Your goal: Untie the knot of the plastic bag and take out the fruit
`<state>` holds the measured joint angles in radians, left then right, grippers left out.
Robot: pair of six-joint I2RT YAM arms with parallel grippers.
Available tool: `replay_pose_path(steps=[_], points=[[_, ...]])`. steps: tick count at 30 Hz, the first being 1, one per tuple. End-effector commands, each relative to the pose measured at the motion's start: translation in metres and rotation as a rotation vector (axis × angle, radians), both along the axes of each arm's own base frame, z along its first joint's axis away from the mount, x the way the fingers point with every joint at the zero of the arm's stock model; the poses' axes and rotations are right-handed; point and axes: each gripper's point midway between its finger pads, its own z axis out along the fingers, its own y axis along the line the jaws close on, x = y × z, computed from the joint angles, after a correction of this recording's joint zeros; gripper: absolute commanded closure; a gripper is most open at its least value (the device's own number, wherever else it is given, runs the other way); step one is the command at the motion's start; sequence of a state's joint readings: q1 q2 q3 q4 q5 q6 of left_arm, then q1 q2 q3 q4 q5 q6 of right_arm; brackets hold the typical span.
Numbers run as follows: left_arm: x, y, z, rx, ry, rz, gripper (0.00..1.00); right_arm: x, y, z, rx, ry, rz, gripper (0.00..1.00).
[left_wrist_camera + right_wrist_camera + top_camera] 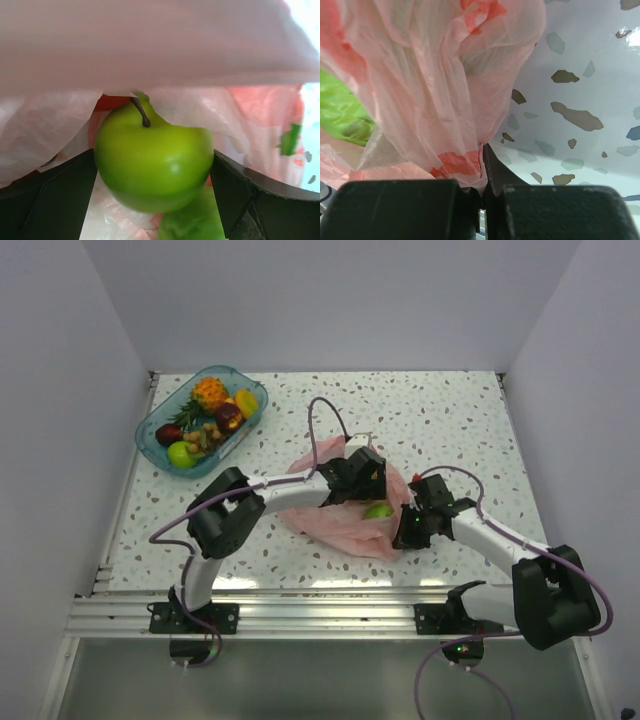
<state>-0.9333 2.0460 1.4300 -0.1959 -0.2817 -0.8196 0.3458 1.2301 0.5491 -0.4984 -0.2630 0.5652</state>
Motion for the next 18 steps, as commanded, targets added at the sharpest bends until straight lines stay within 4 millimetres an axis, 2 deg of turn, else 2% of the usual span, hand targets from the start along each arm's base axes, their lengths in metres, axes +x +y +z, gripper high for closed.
replay_pose_path(steps=[1, 4, 5, 8, 9, 11, 12, 14, 17, 18], points=[[0.008, -0.008, 0.009, -0.013, -0.042, 0.020, 0.07, -0.002, 0.004, -0.002, 0.024, 0.011, 0.013, 1.00], [0.006, -0.002, 0.009, 0.001, -0.047, 0.021, 0.17, -0.002, 0.004, -0.003, 0.025, 0.013, 0.013, 1.00], [0.005, 0.000, 0.010, 0.010, -0.053, 0.014, 0.25, -0.002, 0.004, -0.003, 0.025, 0.010, 0.012, 1.00], [0.004, 0.007, 0.022, 0.016, -0.078, 0.012, 0.38, -0.001, 0.005, -0.001, 0.029, 0.006, 0.013, 1.00], [0.003, 0.008, 0.033, 0.003, -0.092, 0.009, 0.41, -0.001, 0.004, -0.001, 0.027, 0.005, 0.014, 1.00], [-0.001, 0.014, 0.039, 0.012, -0.094, -0.003, 0.46, -0.001, 0.004, 0.000, 0.028, 0.001, 0.012, 1.00], [-0.003, 0.015, 0.054, -0.005, -0.105, -0.009, 0.46, -0.002, 0.004, 0.000, 0.026, 0.002, 0.013, 1.00], [-0.013, 0.020, 0.060, 0.003, -0.090, -0.040, 0.47, 0.000, 0.004, 0.001, 0.024, -0.004, 0.013, 1.00], [-0.032, 0.034, 0.082, -0.016, -0.074, -0.071, 0.46, 0.000, 0.004, 0.002, 0.026, -0.009, 0.010, 1.00], [-0.038, 0.038, 0.103, -0.051, -0.093, -0.081, 0.46, 0.001, 0.003, 0.002, 0.025, -0.011, 0.009, 1.00]])
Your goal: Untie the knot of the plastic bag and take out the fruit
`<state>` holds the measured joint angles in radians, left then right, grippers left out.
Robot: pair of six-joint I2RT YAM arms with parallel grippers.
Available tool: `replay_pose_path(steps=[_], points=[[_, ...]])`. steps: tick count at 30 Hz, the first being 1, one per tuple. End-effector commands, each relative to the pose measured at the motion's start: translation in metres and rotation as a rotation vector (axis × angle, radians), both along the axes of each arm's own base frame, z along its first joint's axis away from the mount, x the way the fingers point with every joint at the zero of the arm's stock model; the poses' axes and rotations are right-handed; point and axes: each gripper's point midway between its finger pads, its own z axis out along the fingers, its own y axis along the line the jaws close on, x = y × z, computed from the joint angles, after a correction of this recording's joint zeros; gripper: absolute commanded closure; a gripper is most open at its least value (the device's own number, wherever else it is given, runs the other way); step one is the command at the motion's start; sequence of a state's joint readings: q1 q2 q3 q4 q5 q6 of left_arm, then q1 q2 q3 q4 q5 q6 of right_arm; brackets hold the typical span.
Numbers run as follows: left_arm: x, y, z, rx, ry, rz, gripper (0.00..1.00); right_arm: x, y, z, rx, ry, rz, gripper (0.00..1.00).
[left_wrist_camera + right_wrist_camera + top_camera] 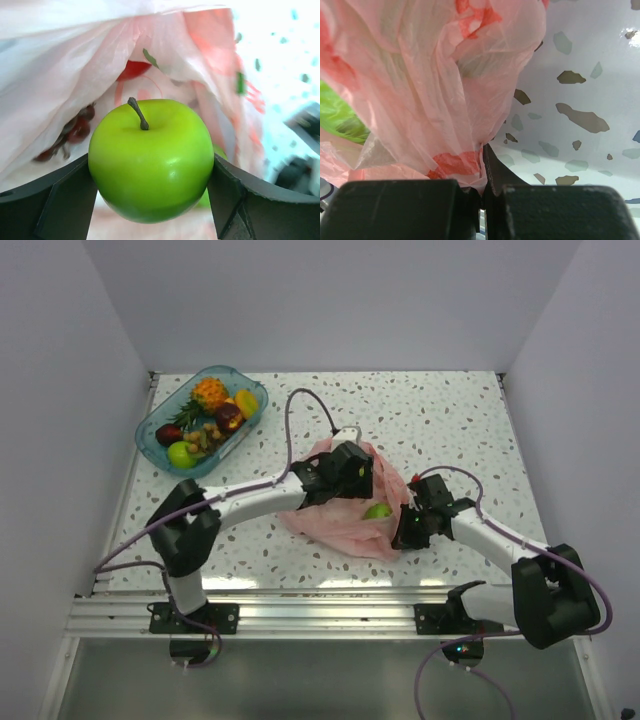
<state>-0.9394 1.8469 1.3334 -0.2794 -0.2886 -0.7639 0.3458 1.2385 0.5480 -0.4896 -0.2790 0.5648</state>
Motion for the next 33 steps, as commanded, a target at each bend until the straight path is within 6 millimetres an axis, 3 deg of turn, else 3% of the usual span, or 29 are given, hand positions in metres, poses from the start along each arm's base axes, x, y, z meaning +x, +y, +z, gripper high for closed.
replay_pose_path(steps=[1, 2, 3, 7, 9, 10, 12, 13, 15, 16, 18, 19, 21, 22, 24, 25, 26, 27, 33], points=[[-0.022, 0.016, 0.057, -0.060, -0.044, -0.049, 0.46, 0.001, 0.001, 0.002, 0.011, -0.016, 0.002, 1.00], [-0.026, 0.021, 0.065, -0.063, -0.046, -0.054, 0.45, 0.000, 0.001, 0.001, 0.014, -0.012, 0.000, 1.00], [-0.030, 0.028, 0.086, -0.088, -0.070, -0.055, 0.45, 0.000, 0.001, 0.001, 0.012, -0.012, 0.001, 1.00], [-0.031, 0.064, 0.121, -0.091, -0.101, -0.030, 0.48, 0.002, 0.001, 0.003, 0.013, -0.022, -0.002, 1.00], [-0.015, 0.093, 0.136, -0.120, -0.117, 0.019, 0.47, 0.002, 0.002, 0.003, 0.016, -0.023, 0.002, 1.00], [0.002, 0.118, 0.135, -0.113, -0.125, 0.082, 0.46, 0.002, 0.001, 0.002, 0.016, -0.021, 0.000, 1.00], [0.017, 0.151, 0.138, -0.082, -0.142, 0.144, 0.45, 0.001, 0.001, 0.003, 0.014, -0.021, 0.004, 1.00], [0.035, 0.179, 0.139, -0.070, -0.145, 0.201, 0.45, 0.000, 0.001, 0.004, 0.014, -0.022, 0.004, 1.00], [0.051, 0.209, 0.143, -0.063, -0.158, 0.266, 0.45, 0.001, 0.000, 0.006, 0.015, -0.035, 0.001, 1.00], [0.065, 0.239, 0.144, -0.060, -0.163, 0.339, 0.45, 0.001, 0.000, 0.006, 0.015, -0.038, 0.000, 1.00], [0.082, 0.269, 0.143, -0.048, -0.174, 0.401, 0.44, 0.001, 0.000, 0.007, 0.016, -0.041, 0.000, 1.00], [0.093, 0.301, 0.142, -0.041, -0.176, 0.480, 0.44, 0.001, 0.001, 0.007, 0.018, -0.040, 0.001, 1.00], [0.108, 0.332, 0.134, -0.033, -0.162, 0.558, 0.44, 0.001, 0.001, 0.007, 0.020, -0.040, 0.005, 1.00], [0.114, 0.361, 0.130, -0.030, -0.157, 0.632, 0.43, 0.001, 0.000, 0.007, 0.019, -0.039, 0.002, 1.00], [0.127, 0.382, 0.121, -0.031, -0.146, 0.690, 0.40, 0.001, 0.001, 0.007, 0.022, -0.040, 0.007, 1.00], [0.131, 0.413, 0.118, -0.008, -0.151, 0.761, 0.37, 0.001, 0.001, 0.006, 0.022, -0.040, 0.006, 1.00], [0.137, 0.425, 0.106, 0.019, -0.131, 0.794, 0.35, 0.001, 0.002, 0.007, 0.025, -0.042, 0.007, 1.00], [0.141, 0.442, 0.108, 0.047, -0.141, 0.839, 0.30, 0.001, 0.002, 0.007, 0.025, -0.040, 0.007, 1.00], [0.165, 0.480, 0.077, 0.082, -0.069, 0.913, 0.21, 0.001, 0.004, 0.005, 0.034, -0.035, 0.014, 1.00]])
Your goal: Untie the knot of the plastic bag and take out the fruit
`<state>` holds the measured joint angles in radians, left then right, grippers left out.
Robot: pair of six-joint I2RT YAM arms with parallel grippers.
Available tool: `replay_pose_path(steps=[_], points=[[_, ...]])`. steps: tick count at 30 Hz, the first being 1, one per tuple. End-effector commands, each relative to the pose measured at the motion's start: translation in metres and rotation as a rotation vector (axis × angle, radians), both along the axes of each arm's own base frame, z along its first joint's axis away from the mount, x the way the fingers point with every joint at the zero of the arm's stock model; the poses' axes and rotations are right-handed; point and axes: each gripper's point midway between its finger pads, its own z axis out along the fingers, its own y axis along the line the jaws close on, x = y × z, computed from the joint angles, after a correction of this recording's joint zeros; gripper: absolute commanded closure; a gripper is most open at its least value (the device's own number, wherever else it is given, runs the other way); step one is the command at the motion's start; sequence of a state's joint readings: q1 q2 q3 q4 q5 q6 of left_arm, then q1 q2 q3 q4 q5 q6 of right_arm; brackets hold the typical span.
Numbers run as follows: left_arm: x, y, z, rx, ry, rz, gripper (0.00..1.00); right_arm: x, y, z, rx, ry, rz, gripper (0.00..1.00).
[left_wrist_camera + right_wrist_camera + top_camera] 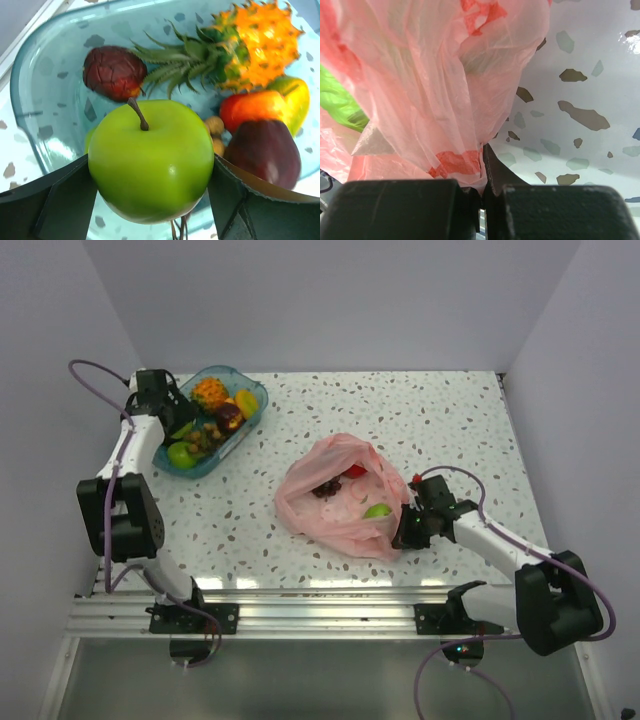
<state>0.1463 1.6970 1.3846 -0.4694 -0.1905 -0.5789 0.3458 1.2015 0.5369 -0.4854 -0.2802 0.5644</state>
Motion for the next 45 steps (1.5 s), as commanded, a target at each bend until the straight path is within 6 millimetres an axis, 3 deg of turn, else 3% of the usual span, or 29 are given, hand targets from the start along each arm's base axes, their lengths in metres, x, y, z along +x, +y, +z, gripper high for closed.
replay_pose_path(steps=[1, 3, 5, 10, 12, 13, 14, 15, 16, 17, 19, 20, 22, 23, 26, 31, 32, 35, 39, 41, 42, 44, 45], points=[[0.024, 0.024, 0.019, 0.037, -0.058, 0.026, 0.18, 0.000, 0.003, 0.000, 0.020, -0.003, 0.015, 1.00], [0.029, 0.028, 0.014, 0.035, -0.052, 0.032, 0.13, 0.000, 0.004, 0.000, 0.021, -0.001, 0.016, 1.00], [0.032, 0.029, 0.013, 0.031, -0.054, 0.027, 0.00, 0.001, 0.004, 0.000, 0.022, -0.004, 0.016, 1.00], [0.029, 0.019, 0.020, 0.006, -0.080, -0.014, 0.00, 0.001, 0.004, 0.000, 0.021, -0.004, 0.014, 1.00], [0.020, 0.014, 0.026, 0.002, -0.090, -0.025, 0.00, 0.001, 0.004, 0.000, 0.022, -0.005, 0.014, 1.00], [0.015, 0.010, 0.040, -0.005, -0.122, -0.040, 0.00, 0.001, 0.003, 0.001, 0.020, -0.011, 0.014, 1.00], [0.008, 0.004, 0.036, -0.013, -0.118, -0.053, 0.00, 0.001, 0.003, 0.001, 0.019, -0.011, 0.012, 1.00], [0.003, -0.004, 0.038, -0.017, -0.126, -0.072, 0.00, 0.001, 0.003, 0.001, 0.019, -0.011, 0.012, 1.00], [-0.004, -0.012, 0.054, -0.015, -0.162, -0.094, 0.00, 0.002, 0.003, 0.001, 0.020, -0.013, 0.012, 1.00], [-0.011, -0.021, 0.050, -0.020, -0.155, -0.117, 0.00, 0.001, 0.003, 0.001, 0.018, -0.010, 0.011, 1.00], [-0.023, -0.050, 0.069, -0.018, -0.197, -0.188, 0.00, 0.001, 0.003, 0.000, 0.016, -0.005, 0.012, 1.00], [-0.030, -0.062, 0.066, -0.019, -0.184, -0.216, 0.00, 0.001, 0.003, -0.001, 0.017, -0.005, 0.009, 1.00], [-0.044, -0.105, 0.080, -0.025, -0.215, -0.320, 0.00, 0.001, 0.003, -0.001, 0.017, -0.002, 0.009, 1.00], [-0.052, -0.119, 0.077, -0.036, -0.208, -0.359, 0.00, 0.001, 0.003, -0.001, 0.016, -0.001, 0.007, 1.00], [-0.082, -0.195, 0.093, -0.077, -0.243, -0.560, 0.00, 0.001, 0.002, -0.001, 0.013, -0.001, 0.003, 1.00], [-0.129, -0.272, 0.110, -0.155, -0.282, -0.741, 0.00, 0.001, 0.001, 0.000, 0.012, -0.007, 0.002, 1.00], [-0.143, -0.295, 0.109, -0.167, -0.277, -0.801, 0.01, 0.001, 0.001, 0.000, 0.011, -0.005, 0.002, 1.00], [-0.164, -0.333, 0.101, -0.191, -0.251, -0.876, 0.01, 0.002, 0.001, 0.002, 0.012, -0.010, -0.004, 1.00], [-0.180, -0.381, 0.076, -0.210, -0.199, -0.956, 0.02, 0.001, -0.001, 0.005, 0.006, -0.019, -0.007, 1.00], [-0.192, -0.412, 0.077, -0.229, -0.206, -1.025, 0.03, 0.000, -0.001, 0.005, 0.005, -0.019, -0.009, 1.00], [-0.192, -0.425, 0.061, -0.212, -0.167, -1.045, 0.02, -0.001, -0.001, 0.005, 0.007, -0.018, -0.009, 1.00], [-0.199, -0.451, 0.060, -0.205, -0.164, -1.088, 0.03, -0.003, 0.000, 0.003, 0.011, -0.010, -0.010, 1.00], [-0.195, -0.459, 0.043, -0.179, -0.129, -1.080, 0.03, -0.003, 0.000, 0.004, 0.014, -0.012, -0.010, 1.00]])
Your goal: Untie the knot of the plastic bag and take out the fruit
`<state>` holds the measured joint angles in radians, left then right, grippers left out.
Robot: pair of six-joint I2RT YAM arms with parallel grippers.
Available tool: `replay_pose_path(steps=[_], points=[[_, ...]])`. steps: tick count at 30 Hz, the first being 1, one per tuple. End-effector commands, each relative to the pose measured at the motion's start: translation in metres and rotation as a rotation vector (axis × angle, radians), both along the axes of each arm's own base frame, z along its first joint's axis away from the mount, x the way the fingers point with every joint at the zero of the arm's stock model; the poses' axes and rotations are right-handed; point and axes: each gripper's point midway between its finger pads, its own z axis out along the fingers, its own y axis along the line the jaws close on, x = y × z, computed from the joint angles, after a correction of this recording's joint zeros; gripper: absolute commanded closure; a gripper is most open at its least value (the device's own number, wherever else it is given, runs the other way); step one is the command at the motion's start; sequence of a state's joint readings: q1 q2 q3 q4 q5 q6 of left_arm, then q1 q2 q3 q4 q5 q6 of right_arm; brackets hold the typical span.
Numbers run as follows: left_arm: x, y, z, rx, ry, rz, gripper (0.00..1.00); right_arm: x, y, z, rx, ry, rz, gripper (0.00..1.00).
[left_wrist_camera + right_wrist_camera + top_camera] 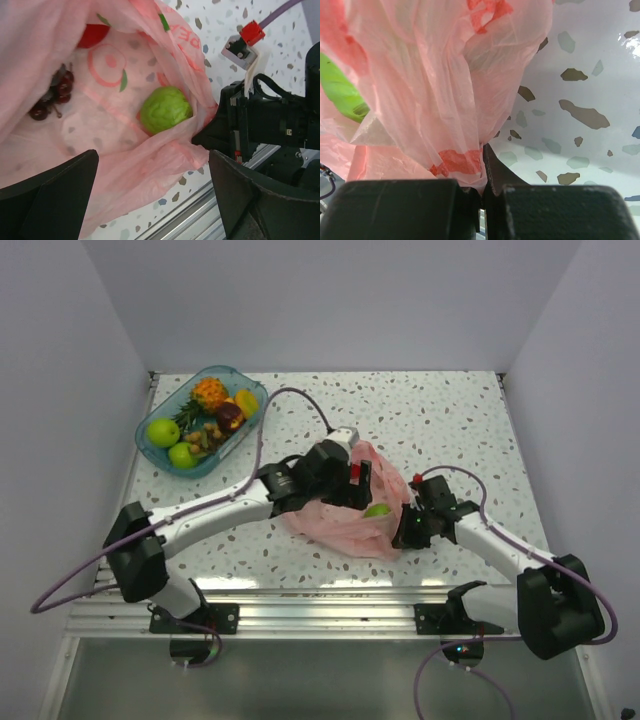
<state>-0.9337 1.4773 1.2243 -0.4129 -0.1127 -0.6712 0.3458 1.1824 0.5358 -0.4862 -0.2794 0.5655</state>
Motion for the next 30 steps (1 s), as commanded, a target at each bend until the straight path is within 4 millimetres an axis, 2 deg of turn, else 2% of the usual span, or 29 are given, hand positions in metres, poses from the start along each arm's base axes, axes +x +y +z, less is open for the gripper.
replay_pose_path(steps=[1, 3, 5, 6, 9, 11, 12, 14, 16, 21, 30], points=[[0.009, -0.046, 0.008, -0.043, -0.038, -0.005, 0.02, -0.004, -0.001, 0.000, 0.008, 0.004, -0.010, 1.00], [0.012, -0.059, -0.010, -0.033, -0.011, 0.006, 0.04, -0.004, -0.001, 0.001, 0.009, -0.001, -0.014, 1.00], [0.018, -0.068, -0.016, -0.051, -0.011, 0.028, 0.04, -0.005, -0.002, 0.001, 0.007, -0.002, -0.015, 1.00], [0.023, -0.071, -0.031, -0.028, -0.002, 0.046, 0.05, -0.005, -0.002, 0.001, 0.008, -0.003, -0.014, 1.00], [0.036, -0.082, -0.043, -0.014, -0.002, 0.082, 0.06, -0.006, -0.001, -0.001, 0.014, 0.001, -0.013, 1.00], [0.042, -0.086, -0.050, -0.003, 0.000, 0.098, 0.08, -0.006, 0.000, -0.002, 0.013, 0.004, -0.012, 1.00], [0.045, -0.087, -0.063, 0.020, 0.009, 0.116, 0.08, -0.006, -0.001, -0.002, 0.013, 0.003, -0.011, 1.00], [0.050, -0.091, -0.066, 0.027, 0.006, 0.126, 0.09, -0.005, 0.000, -0.001, 0.013, 0.002, -0.008, 1.00], [0.052, -0.092, -0.083, 0.068, 0.023, 0.126, 0.09, -0.006, -0.001, -0.002, 0.010, 0.004, -0.008, 1.00], [0.035, -0.081, -0.122, 0.142, 0.103, 0.105, 0.10, -0.006, 0.000, -0.003, 0.015, 0.005, -0.007, 1.00], [-0.002, -0.092, -0.151, 0.188, 0.138, -0.024, 0.07, -0.006, 0.003, -0.008, 0.024, 0.024, 0.001, 1.00]])
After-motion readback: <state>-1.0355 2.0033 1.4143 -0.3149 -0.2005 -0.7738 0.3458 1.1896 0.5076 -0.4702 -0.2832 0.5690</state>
